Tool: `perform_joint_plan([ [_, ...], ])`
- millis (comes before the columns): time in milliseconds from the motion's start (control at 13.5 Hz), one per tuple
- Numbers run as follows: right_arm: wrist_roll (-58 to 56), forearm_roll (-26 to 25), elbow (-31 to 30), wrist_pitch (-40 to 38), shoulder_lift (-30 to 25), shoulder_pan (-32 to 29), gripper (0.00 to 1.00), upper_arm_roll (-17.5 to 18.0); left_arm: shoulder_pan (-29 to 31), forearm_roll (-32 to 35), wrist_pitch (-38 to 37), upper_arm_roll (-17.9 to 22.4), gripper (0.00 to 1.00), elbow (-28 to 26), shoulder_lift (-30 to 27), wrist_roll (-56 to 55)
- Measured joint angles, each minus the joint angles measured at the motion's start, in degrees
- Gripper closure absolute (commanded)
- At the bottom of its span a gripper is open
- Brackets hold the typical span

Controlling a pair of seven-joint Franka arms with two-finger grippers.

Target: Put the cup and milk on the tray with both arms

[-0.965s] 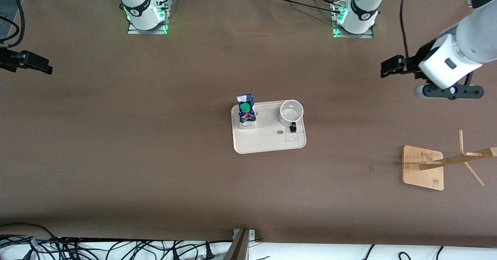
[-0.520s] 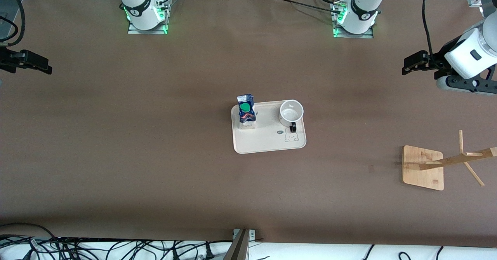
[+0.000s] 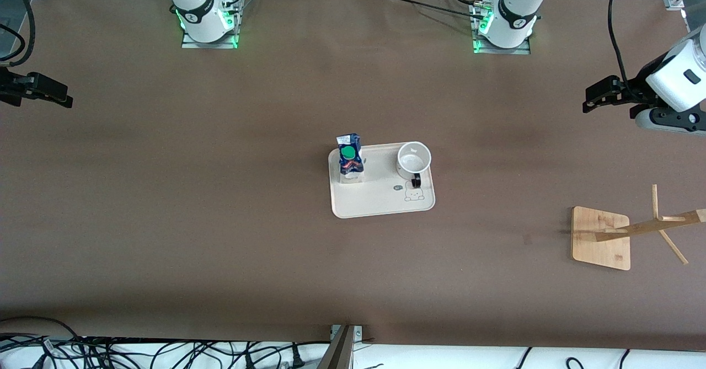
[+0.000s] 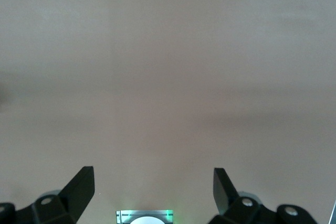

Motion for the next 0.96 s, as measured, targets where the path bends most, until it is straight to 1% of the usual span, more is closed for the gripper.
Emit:
perform_joint_plan([
  [223, 0.0, 0.22, 0.0, -0.01, 0.0, 0.0, 0.0, 0.05, 0.07, 0.15, 0.29, -0.08, 0.0, 0.08, 0.72, 0.0],
  [371, -0.01, 0.43, 0.0, -0.02, 0.0, 0.0, 0.0, 0.17, -0.16, 4.44, 0.84, -0.92, 0.0, 0.22, 1.17, 0.0],
  [520, -0.01, 0.43, 0.0, -0.02, -0.01, 0.0, 0.0, 0.25, -0.52, 7.68, 0.91, -3.1, 0.0, 0.45, 1.27, -1.11],
  [668, -0.02, 0.43, 0.0, -0.02, -0.01, 0.0, 0.0, 0.26, -0.65, 8.48, 0.91, -3.92, 0.0, 0.47, 1.28, -2.56],
  [965, -0.04, 0.43, 0.0, -0.02, -0.01, 0.0, 0.0, 0.26, -0.41, 8.49, 0.92, -3.5, 0.0, 0.47, 1.35, -2.67],
])
